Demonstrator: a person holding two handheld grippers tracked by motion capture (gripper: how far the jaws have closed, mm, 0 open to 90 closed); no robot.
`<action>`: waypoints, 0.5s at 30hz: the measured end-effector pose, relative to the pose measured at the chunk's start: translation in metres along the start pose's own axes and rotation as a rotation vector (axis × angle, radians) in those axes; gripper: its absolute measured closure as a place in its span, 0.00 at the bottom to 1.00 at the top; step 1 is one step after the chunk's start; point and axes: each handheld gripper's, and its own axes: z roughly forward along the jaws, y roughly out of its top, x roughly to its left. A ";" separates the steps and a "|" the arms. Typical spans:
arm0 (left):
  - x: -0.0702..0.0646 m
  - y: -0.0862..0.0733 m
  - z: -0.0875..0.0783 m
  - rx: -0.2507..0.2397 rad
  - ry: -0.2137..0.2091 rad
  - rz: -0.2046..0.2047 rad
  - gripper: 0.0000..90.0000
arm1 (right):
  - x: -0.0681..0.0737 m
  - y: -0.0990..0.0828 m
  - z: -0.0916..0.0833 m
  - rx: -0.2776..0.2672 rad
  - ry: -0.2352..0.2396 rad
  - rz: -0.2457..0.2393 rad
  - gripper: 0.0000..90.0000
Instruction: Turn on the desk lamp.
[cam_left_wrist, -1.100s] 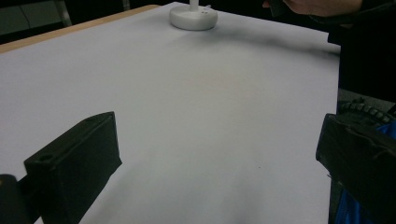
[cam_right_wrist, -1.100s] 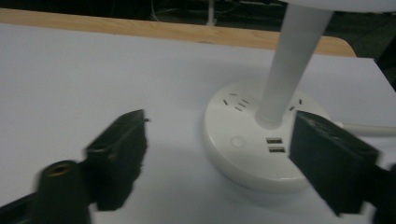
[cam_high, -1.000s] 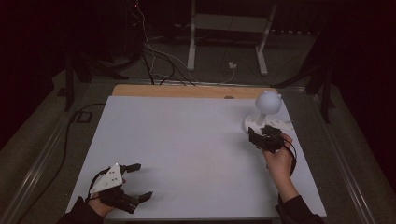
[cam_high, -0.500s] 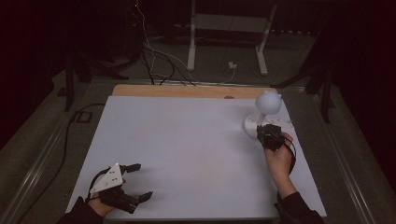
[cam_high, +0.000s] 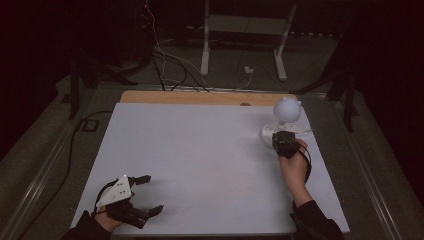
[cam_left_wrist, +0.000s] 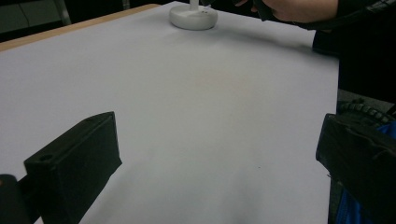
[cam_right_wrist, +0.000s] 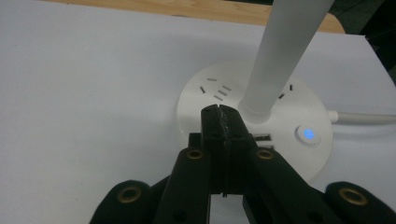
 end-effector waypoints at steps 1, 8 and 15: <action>0.000 0.000 0.000 0.001 0.000 0.001 0.00 | 0.000 0.000 0.001 0.006 0.002 0.006 1.00; 0.000 0.000 0.000 0.003 -0.002 0.004 0.00 | -0.003 -0.001 0.010 0.018 -0.003 0.008 1.00; 0.000 0.000 0.000 0.003 -0.003 0.004 0.00 | -0.003 -0.002 0.014 0.024 0.001 0.009 1.00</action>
